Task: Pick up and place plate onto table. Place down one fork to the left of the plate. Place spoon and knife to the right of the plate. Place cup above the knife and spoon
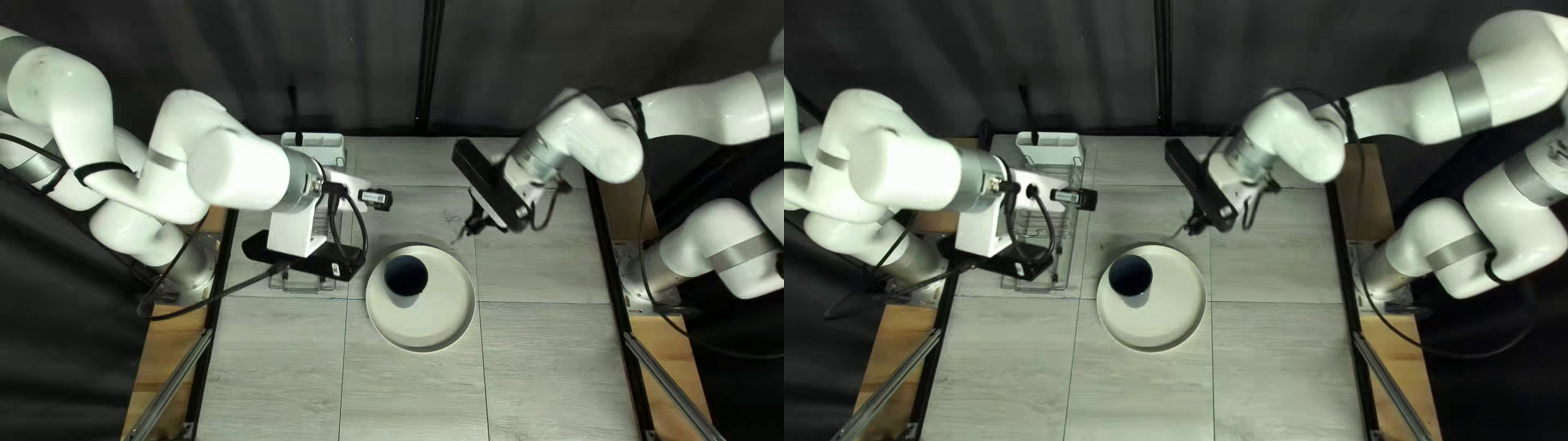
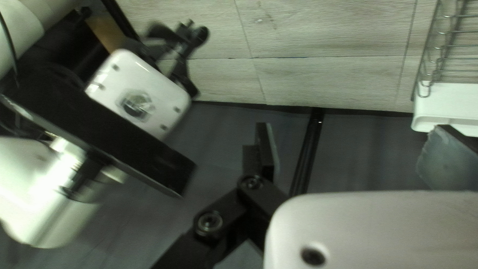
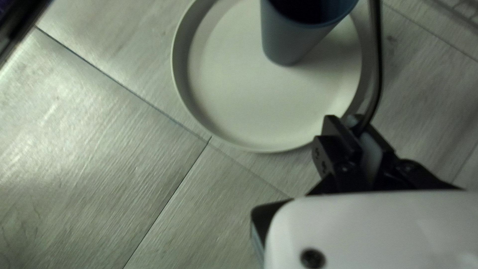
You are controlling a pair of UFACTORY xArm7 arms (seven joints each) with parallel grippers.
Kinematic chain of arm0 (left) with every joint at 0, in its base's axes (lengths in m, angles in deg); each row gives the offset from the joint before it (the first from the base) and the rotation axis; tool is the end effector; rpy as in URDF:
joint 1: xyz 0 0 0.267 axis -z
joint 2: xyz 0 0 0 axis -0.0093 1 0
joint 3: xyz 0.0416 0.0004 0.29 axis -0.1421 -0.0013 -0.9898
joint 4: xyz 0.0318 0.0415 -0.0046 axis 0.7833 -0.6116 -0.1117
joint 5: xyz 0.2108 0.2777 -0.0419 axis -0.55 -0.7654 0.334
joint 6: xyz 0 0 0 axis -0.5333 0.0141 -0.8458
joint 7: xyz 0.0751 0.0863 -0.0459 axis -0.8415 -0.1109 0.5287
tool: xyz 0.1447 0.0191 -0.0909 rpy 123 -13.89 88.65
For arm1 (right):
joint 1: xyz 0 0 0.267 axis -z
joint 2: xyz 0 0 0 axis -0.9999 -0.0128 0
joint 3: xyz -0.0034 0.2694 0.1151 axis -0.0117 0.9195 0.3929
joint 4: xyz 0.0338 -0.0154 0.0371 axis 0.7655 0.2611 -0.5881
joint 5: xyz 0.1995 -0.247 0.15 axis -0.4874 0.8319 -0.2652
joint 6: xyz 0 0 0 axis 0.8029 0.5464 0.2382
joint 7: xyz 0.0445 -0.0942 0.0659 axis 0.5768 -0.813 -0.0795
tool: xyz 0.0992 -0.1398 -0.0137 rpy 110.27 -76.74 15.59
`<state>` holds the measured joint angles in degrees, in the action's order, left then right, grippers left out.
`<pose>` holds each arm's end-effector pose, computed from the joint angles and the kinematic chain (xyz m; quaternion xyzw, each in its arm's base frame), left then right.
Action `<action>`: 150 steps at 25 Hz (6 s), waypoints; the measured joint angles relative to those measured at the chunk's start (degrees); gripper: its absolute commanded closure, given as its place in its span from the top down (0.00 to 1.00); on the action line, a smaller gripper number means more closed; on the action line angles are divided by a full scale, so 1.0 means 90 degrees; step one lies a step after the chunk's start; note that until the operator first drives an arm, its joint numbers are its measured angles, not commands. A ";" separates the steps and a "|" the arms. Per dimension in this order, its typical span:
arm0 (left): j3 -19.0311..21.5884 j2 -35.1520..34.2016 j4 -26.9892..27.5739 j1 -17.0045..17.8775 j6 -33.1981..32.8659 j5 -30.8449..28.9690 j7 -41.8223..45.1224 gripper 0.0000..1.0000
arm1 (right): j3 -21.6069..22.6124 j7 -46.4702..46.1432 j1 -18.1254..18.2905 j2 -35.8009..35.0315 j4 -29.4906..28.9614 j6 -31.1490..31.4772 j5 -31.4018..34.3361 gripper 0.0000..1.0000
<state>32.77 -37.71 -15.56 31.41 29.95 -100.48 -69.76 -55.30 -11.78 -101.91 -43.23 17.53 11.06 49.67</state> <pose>0.4168 0.0374 0.3852 -0.6324 0.7438 -0.0066 0.2161 0.4272 -0.0016 0.1958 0.9380 0.2828 0.2003 0.0023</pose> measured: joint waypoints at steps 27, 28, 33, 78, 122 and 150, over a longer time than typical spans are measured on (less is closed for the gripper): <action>-0.0203 -0.0087 0.0184 0.0041 0.0147 0.0291 -0.0230 1.00 | 0.2380 0.4437 0.0710 -0.1613 -0.0374 0.0047 0.3649 0.00; -0.0203 -0.0087 0.0184 0.0041 0.0147 0.0291 -0.0230 1.00 | 0.2415 0.4525 0.0706 -0.1644 -0.0376 0.0056 0.3716 0.00; -0.0203 -0.0087 0.0184 0.0041 0.0147 0.0291 -0.0230 1.00 | 0.2666 0.5381 0.0689 -0.1900 -0.0460 -0.0032 0.4795 0.00; -0.0203 -0.0087 0.0184 0.0041 0.0147 0.0291 -0.0230 1.00 | 0.2679 0.3915 0.0268 -0.2748 -0.2899 0.1320 0.3068 1.00; 0.0489 -0.0229 0.1545 -0.1104 0.4142 0.1917 0.4574 1.00 | 0.2402 0.3436 0.0346 -0.1661 -0.2206 0.1173 0.1902 1.00; 0.0490 -0.0231 0.1544 -0.1105 0.4143 0.1917 0.4575 1.00 | 0.2337 0.3751 0.0246 -0.4031 -0.4291 0.2069 0.2029 0.55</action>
<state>37.18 -39.79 -1.67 21.47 67.24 -83.23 -28.58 -34.27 21.97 -99.69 -79.51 -21.09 29.68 67.93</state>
